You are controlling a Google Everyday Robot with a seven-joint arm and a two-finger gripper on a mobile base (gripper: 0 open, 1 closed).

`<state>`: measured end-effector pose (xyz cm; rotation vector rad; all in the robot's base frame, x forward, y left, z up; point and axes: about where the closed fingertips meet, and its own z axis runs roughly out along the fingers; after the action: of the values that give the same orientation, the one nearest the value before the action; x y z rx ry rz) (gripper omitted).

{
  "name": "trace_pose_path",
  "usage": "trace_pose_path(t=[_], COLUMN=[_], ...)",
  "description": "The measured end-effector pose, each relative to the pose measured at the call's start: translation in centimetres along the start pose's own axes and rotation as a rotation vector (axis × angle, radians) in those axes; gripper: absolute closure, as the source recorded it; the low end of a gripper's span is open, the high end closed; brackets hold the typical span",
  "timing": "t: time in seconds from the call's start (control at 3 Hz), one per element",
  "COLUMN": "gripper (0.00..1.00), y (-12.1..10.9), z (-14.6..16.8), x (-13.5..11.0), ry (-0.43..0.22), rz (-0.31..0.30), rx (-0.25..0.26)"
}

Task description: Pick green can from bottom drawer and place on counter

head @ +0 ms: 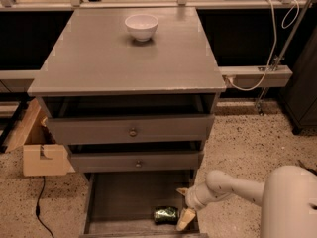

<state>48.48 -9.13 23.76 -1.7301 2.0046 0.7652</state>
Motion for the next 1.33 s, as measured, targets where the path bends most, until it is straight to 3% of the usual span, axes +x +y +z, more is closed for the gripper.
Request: trace_pose_path(t=[0.67,1.33], gripper=[0.00,0.00], y=[-3.0,-4.1], z=[3.3,7.1], x=[1.6,2.5], ry=[-0.058,-0.057], rz=[0.032,0.031], rx=[0.087,0.117])
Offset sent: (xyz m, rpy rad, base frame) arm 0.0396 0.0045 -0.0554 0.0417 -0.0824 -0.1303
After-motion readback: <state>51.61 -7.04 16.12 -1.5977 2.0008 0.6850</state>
